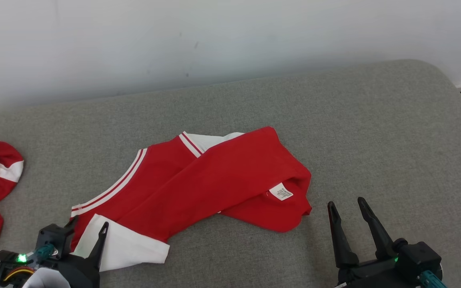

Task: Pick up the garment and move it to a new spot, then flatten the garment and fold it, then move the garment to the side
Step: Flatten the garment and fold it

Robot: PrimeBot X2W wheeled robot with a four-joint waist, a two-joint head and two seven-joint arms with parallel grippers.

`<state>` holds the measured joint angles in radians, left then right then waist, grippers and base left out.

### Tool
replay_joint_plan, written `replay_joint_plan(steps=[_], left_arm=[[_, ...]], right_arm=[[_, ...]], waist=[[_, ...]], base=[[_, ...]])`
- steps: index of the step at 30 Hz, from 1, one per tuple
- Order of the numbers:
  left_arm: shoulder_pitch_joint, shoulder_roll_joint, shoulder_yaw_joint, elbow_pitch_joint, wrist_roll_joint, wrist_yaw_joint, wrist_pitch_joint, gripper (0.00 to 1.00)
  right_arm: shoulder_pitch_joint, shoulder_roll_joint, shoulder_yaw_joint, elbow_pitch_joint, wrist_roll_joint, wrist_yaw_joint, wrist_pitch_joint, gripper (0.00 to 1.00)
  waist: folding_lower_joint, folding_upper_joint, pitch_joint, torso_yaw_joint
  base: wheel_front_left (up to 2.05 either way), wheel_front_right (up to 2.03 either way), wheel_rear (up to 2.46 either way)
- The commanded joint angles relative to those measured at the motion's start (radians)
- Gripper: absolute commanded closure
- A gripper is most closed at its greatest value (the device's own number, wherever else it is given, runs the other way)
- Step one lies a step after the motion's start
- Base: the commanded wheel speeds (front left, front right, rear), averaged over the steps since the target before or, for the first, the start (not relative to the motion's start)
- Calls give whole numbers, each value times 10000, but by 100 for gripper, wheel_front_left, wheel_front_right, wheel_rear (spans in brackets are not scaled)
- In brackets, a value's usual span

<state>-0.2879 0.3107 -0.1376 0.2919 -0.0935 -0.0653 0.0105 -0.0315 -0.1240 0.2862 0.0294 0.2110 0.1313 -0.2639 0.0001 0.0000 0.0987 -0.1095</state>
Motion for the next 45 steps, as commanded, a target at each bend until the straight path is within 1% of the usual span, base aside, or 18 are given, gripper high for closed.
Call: replay_joint_plan(steps=[1,3,7,14,15,16,17,18,24,27,30,33,37,38,39,40,43,45], left_arm=[[-116,63,-64,98,-17,-40,116,0],[-231,135,-102,242,-51,-66,390,0],[-339,20,-202,388,-71,22,566,0],[-554,14,-274,615,151,381,547,0],[-564,14,-278,584,163,421,494,8],[-551,18,-275,542,163,438,462,27],[-490,8,-277,515,132,474,422,66],[-404,11,-278,477,104,500,411,100],[-82,78,-322,89,23,495,162,100],[82,113,-285,-213,-72,538,-16,100],[217,186,-208,-571,-160,584,-112,100],[434,224,-166,-999,-198,636,-75,100],[653,252,-224,-1569,-192,679,48,100],[667,241,-279,-1750,-208,692,132,100],[660,266,-277,-1782,-236,666,133,100],[660,266,-277,-1782,-236,666,133,100],[586,281,-342,-1849,-261,618,121,100],[531,293,-383,-1869,-262,626,113,100]], right_arm=[[-13,-36,-2,-5,-15,-10,1,0],[-66,-34,14,-19,-25,-10,1,0],[-129,-19,-37,-40,-58,-10,1,0],[-196,-102,-62,-65,-100,-10,1,0],[-207,-106,-72,-65,-111,-10,1,0],[-231,-100,-78,-67,-127,-10,1,0],[-248,-88,-80,-72,-132,-10,1,0],[-255,-69,-73,-68,-138,-10,1,0],[-255,18,-17,-122,-40,-10,1,0],[-412,16,125,149,291,-10,1,0],[-871,-33,184,950,813,-7,-1,0],[-1603,-299,660,2008,1385,-6,-4,0],[-2773,-767,1631,3353,2362,-4,1,0],[-3365,-967,2155,4052,3140,-4,5,0],[-3673,-1092,2416,4331,3372,-4,4,0],[-3673,-1092,2416,4331,3372,-4,4,0],[-4471,-1357,2981,5115,4114,-4,1,0],[-4834,-1407,3301,5568,4560,-4,2,0]], waist=[[-1,0,204,-138],[-1,0,326,-204],[-1,0,536,-241],[-1,0,704,-217],[-1,0,712,-206],[-1,0,719,-194],[-1,0,719,-184],[-1,0,712,-175],[-1,0,644,-46],[-1,0,633,3],[-1,0,688,35],[-1,0,758,74],[-1,0,838,177],[-1,0,886,268],[-1,0,907,303],[-1,0,907,303],[-1,0,972,401],[-1,0,1008,467]], base=[[0,0,0],[0,0,0],[0,0,0],[0,0,0],[0,0,0],[0,0,0],[0,0,0],[0,0,0],[0,0,0],[0,0,0],[0,0,0],[0,0,0],[0,0,0],[0,0,0],[0,0,0],[0,0,0],[0,0,0],[0,0,0]])
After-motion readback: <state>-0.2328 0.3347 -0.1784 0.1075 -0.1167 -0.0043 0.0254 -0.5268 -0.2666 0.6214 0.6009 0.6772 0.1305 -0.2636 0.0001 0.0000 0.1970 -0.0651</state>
